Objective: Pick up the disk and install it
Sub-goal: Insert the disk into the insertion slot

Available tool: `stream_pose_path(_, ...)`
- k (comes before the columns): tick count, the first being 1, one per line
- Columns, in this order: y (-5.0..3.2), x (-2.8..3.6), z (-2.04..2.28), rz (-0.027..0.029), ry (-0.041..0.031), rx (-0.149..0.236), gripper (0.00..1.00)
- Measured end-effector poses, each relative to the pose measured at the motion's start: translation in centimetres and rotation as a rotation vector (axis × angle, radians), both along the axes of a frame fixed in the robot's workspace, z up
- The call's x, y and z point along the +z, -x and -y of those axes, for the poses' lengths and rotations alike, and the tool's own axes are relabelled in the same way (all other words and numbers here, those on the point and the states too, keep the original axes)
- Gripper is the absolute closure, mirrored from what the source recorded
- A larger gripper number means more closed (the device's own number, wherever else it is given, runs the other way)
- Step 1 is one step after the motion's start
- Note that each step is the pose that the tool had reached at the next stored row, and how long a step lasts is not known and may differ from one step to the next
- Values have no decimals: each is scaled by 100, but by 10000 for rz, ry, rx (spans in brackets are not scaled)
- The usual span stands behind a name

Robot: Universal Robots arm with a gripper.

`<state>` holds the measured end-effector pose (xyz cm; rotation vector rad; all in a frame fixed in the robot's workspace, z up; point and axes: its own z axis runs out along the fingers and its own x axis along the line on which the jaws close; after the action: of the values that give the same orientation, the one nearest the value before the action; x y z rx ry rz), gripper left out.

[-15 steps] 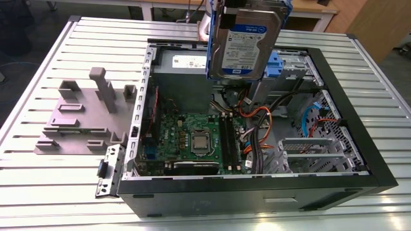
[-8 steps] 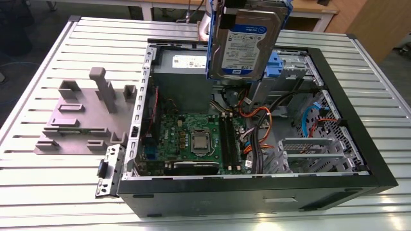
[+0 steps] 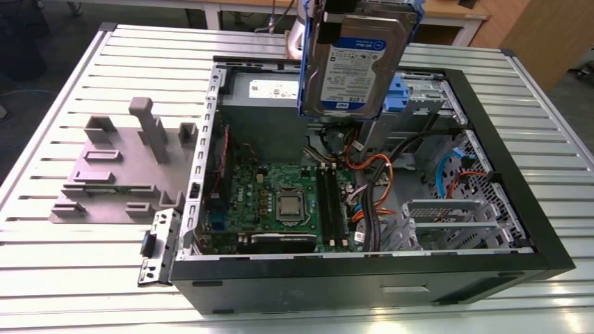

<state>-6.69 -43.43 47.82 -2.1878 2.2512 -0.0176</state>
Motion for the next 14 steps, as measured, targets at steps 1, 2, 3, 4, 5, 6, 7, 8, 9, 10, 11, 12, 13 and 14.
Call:
stream_pose_path(1, 0, 0, 11, 0, 1, -1, 64)
stream_pose_path(2, 0, 0, 24, 0, 3, 0, 64)
stream_pose_path(3, 0, 0, 40, 0, 6, -1, 64)
stream_pose_path(4, 0, -1, 55, 1, 9, 1, 64)
stream_pose_path(5, 0, 0, 70, 0, 16, 0, 64)
stream_pose_path(6, 0, -1, 86, 0, 25, 0, 64)
stream_pose_path(7, 0, -1, 100, 1, 35, 0, 64)
stream_pose_path(8, 0, 0, 112, 0, 49, 0, 64)
stream_pose_path(9, 0, 0, 123, 0, 63, 0, 64)
stream_pose_path(10, 0, 0, 134, 0, 77, 0, 64)
stream_pose_path(11, 0, 0, 146, 0, 90, 0, 64)
stream_pose_path(12, 0, -1, 157, 0, 103, 0, 64)
stream_pose_path(13, 0, 0, 167, 0, 116, 0, 64)
stream_pose_path(14, 0, -1, 178, 1, 131, 1, 64)
